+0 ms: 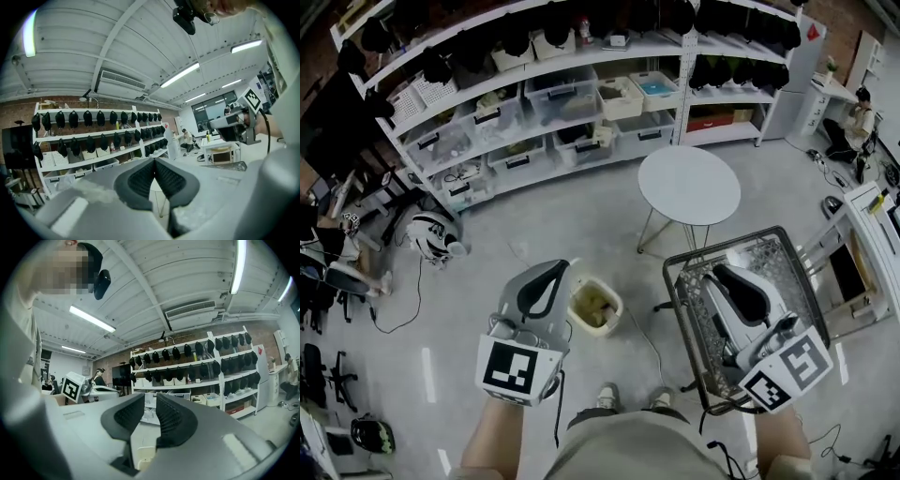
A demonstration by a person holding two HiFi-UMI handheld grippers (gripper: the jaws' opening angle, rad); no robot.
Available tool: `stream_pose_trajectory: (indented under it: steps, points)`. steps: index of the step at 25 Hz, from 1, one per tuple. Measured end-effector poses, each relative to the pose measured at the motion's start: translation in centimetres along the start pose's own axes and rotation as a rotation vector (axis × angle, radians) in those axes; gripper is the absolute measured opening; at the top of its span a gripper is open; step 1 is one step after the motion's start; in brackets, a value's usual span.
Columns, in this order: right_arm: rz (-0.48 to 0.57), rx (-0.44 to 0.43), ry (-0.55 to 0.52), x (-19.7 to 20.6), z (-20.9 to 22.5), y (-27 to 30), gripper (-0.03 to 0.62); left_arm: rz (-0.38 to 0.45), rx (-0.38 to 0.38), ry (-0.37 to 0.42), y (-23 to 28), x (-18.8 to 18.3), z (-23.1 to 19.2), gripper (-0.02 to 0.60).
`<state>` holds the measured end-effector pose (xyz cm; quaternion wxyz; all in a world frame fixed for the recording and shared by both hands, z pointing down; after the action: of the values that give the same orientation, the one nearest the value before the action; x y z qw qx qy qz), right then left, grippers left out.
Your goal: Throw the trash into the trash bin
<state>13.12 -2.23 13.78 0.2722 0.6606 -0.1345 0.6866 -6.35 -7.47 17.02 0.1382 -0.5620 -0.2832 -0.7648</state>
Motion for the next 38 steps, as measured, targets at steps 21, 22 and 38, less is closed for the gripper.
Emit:
stream_pose_trajectory:
  steps: [21, 22, 38]
  points:
    - [-0.004, 0.097, -0.062, 1.1, 0.9, -4.9, 0.005, 0.018, 0.108, -0.024, -0.2, -0.5, 6.3, 0.002]
    - [-0.004, 0.097, -0.065, 1.2, 0.8, -4.9, 0.005, 0.019, 0.108, -0.023, -0.2, -0.4, 6.3, 0.003]
    - [-0.009, 0.087, -0.077, 0.6, 1.6, -4.9, 0.005, 0.017, 0.106, -0.045, -0.2, -0.7, 6.4, 0.002]
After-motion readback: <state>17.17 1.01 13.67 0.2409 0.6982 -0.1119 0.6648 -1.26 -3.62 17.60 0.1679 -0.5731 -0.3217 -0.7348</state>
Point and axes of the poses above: the fingertips, and each gripper's own axes: y forward along the fingers, z to its right, x out of its underside, the point moved 1 cm from there along -y, backward along the fingers, and after that the axes turned 9 degrees about -z, right-handed, at the moved point
